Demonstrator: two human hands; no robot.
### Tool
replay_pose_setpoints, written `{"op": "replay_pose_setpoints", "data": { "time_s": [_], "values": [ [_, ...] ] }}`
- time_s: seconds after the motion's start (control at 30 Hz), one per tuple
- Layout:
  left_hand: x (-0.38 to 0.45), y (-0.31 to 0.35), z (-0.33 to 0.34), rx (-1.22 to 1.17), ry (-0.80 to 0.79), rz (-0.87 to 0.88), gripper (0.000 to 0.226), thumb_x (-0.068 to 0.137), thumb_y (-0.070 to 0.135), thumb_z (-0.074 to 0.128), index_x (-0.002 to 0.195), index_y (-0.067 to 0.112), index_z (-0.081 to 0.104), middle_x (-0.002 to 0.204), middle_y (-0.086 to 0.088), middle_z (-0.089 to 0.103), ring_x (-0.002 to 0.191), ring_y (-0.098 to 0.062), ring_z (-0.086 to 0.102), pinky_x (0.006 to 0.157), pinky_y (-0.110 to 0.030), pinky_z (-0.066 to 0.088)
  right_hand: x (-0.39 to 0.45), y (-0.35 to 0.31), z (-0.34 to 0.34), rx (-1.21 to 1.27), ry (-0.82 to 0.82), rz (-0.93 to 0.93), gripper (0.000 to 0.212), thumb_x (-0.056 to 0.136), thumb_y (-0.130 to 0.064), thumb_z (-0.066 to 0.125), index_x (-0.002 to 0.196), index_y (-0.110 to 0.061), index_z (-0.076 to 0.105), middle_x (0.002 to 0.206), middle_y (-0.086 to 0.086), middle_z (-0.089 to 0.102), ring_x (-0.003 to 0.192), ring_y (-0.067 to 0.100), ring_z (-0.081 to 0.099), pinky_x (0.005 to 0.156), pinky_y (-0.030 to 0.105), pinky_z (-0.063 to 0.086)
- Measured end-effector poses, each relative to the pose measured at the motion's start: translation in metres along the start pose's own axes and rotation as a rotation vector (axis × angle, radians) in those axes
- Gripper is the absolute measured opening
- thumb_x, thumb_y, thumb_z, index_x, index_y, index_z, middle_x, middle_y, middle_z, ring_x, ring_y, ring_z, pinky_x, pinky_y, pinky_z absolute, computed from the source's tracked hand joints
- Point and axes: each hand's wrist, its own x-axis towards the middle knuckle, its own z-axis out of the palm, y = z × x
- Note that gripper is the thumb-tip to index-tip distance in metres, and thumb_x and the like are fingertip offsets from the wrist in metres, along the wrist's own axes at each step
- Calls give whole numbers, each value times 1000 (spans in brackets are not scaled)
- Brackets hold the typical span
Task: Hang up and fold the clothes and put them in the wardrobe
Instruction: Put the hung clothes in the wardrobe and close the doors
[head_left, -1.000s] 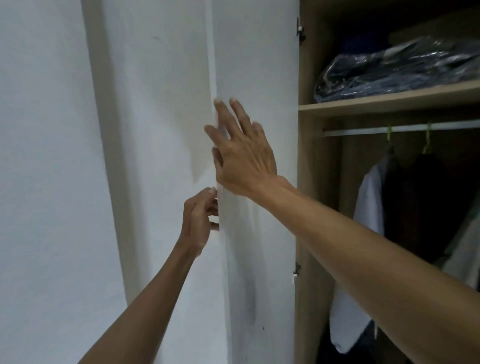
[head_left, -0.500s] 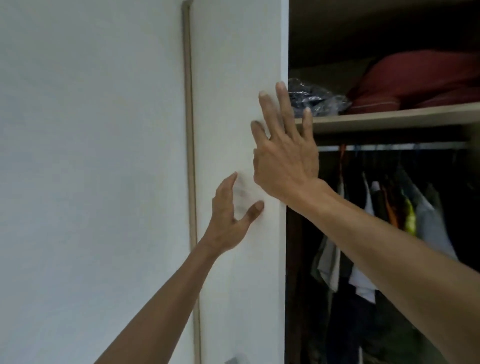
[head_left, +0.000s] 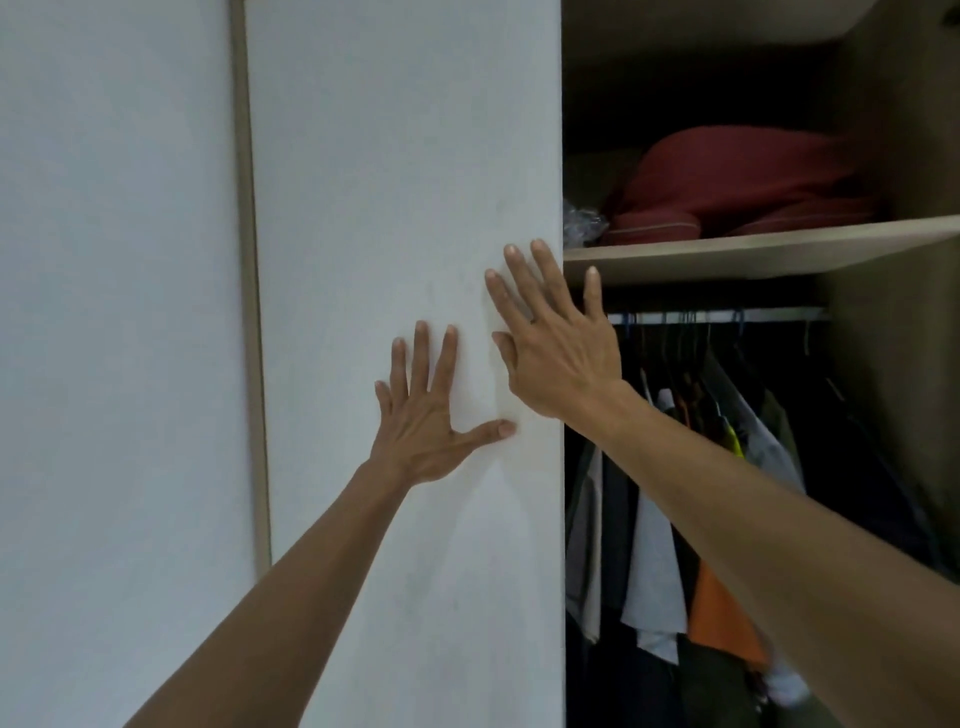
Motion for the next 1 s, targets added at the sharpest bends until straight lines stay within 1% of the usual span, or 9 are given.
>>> {"op": "replay_pose_setpoints", "data": {
  "time_s": [0.17,0.37,0.57,0.67,0.77,0.83,0.9,0.93,1.0],
  "values": [
    [15,1,18,49,-16,-38,124,58,102,27,147,40,-34,152,11,-46,143,-23,-40,116,-64,-6,8,16,19,-4,-94,-9,64,106,-47,18,160,-26,-11,165,0,-26,149,24,-30,121,62,-2],
    [26,-1,28,89,-60,-48,117,72,87,46,146,43,-34,150,12,-48,142,-23,-40,116,-65,0,16,28,33,-5,-199,-9,66,108,-40,25,158,-28,-15,163,-1,-31,148,23,-33,121,61,-4],
    [33,-5,28,86,-59,-44,113,82,73,56,140,48,-37,151,12,-47,143,-24,-39,116,-65,6,25,26,30,11,-286,8,73,105,-26,37,159,-27,-12,164,0,-28,149,24,-30,122,60,-4],
    [33,1,23,76,-67,-73,106,90,57,60,145,47,-30,156,11,-39,147,-24,-33,115,-64,17,28,24,18,28,-347,26,74,103,-19,40,160,-25,-6,166,1,-23,151,24,-26,121,59,-3],
    [32,7,9,85,-95,-135,89,99,37,56,155,42,-13,163,10,-26,152,-25,-18,114,-61,32,24,17,-5,60,-458,37,68,101,-15,39,161,-20,8,169,3,-7,155,25,-11,122,57,5],
    [26,12,1,53,-116,-161,79,100,35,55,158,35,2,167,6,-11,154,-27,-1,114,-59,32,13,11,-21,138,-542,74,63,101,-16,41,159,-20,18,166,5,17,153,28,13,121,57,14],
    [10,25,-1,-39,-150,-158,75,98,36,57,158,29,13,167,0,4,151,-29,13,116,-57,30,-11,8,-39,229,-623,166,62,99,-17,45,157,-23,23,156,6,38,142,30,36,117,56,25],
    [0,34,2,-90,-151,-149,75,98,35,59,158,27,15,166,-3,10,149,-30,19,116,-55,30,-24,7,-47,242,-636,195,62,98,-18,47,156,-24,26,151,6,43,136,31,42,114,55,30],
    [-23,53,11,-201,-145,-109,74,96,33,61,157,24,19,163,-6,18,145,-30,26,115,-51,32,-52,10,-61,199,-631,233,59,95,-20,52,152,-24,34,144,6,48,130,32,47,106,53,37]
  ]
}}
